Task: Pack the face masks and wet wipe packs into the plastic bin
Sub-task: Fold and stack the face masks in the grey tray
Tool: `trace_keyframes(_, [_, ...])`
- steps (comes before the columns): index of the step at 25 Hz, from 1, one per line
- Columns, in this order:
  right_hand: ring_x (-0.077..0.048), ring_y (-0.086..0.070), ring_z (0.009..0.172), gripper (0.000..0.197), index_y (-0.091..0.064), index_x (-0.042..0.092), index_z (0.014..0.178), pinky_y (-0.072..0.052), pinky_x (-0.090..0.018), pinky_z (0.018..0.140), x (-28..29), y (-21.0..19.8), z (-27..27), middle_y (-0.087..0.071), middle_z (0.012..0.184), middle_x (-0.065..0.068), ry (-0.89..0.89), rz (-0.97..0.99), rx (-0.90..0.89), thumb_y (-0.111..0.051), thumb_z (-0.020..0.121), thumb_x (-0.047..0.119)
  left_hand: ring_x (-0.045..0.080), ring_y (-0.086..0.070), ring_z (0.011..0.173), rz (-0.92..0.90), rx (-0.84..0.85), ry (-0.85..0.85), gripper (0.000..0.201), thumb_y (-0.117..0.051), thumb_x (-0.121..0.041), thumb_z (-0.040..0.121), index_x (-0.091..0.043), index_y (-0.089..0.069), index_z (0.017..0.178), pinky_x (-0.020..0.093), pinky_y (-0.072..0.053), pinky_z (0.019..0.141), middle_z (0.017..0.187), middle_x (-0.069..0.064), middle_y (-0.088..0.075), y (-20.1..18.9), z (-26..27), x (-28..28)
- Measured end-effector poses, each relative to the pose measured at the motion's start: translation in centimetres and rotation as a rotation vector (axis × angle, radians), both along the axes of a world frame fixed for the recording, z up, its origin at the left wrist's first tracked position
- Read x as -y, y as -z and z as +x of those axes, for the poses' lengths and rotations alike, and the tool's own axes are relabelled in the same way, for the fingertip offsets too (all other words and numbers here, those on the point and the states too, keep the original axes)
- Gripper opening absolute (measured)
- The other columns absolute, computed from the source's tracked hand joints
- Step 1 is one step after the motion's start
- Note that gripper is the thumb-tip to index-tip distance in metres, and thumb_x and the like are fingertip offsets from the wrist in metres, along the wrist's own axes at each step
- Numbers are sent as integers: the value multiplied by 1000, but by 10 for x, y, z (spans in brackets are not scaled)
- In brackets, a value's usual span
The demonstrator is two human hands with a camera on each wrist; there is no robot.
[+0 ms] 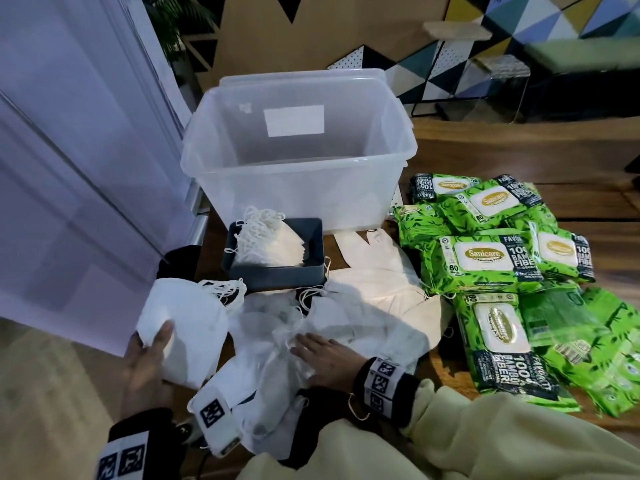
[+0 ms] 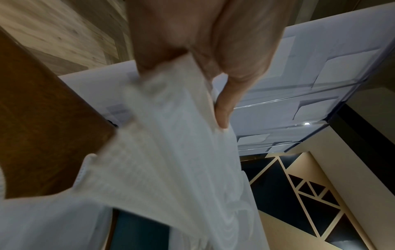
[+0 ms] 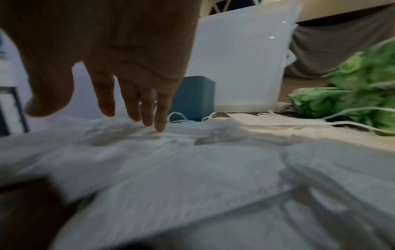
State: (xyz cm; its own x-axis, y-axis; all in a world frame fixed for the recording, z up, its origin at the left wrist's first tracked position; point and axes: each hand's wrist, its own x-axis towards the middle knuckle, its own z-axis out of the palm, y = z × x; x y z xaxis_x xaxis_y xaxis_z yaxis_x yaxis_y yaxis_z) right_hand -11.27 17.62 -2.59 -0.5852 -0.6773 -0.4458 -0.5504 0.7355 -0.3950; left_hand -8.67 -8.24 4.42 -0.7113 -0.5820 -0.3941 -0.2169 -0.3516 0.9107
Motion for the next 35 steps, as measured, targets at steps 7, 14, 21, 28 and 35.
trace_keyframes(7, [-33, -33, 130, 70, -27, 6, 139, -34, -38, 104, -86, -3, -126, -37, 138, -18, 630, 93, -232, -66, 83, 22, 4, -66, 76, 18, -75, 12, 25, -57, -21, 92, -39, -70, 81, 17, -56, 56, 83, -17, -71, -5, 13, -17])
trace_keyframes(14, [-30, -36, 128, 71, -33, 5, 135, -34, -35, 101, -92, 5, -129, -41, 137, -16, 460, 201, -132, -71, 79, 27, 10, -66, 89, 4, -127, 31, 16, -61, -23, 89, -36, -68, 94, 33, -59, 69, 103, -12, -68, -2, 14, -17])
trace_keyframes(21, [-23, -52, 100, 51, -48, 4, 124, -37, -26, 78, -86, -2, -79, -52, 105, -11, 629, -168, 134, -68, 83, 26, 2, -68, 68, 27, -132, 39, 8, -62, -19, 89, -22, -62, 96, 23, -58, 58, 103, -1, -65, 0, 7, -17])
trace_keyframes(28, [-24, -36, 125, 53, -39, 15, 138, -44, -35, 95, -79, 4, -109, -36, 140, -8, 258, 121, -276, -51, 88, 0, 28, -57, 110, 16, -90, 53, 36, -63, -18, 88, -13, -58, 123, 27, -55, 71, 119, 8, -62, -3, -4, -28])
trace_keyframes(35, [-29, -25, 132, 69, -47, 9, 132, -25, -37, 107, -66, -7, -172, -36, 141, -12, -67, 467, -268, -73, 74, 36, 21, -64, 104, -32, -82, 125, 38, -67, -35, 83, -27, -60, 120, 43, -53, 90, 115, -1, -68, 7, -10, -37])
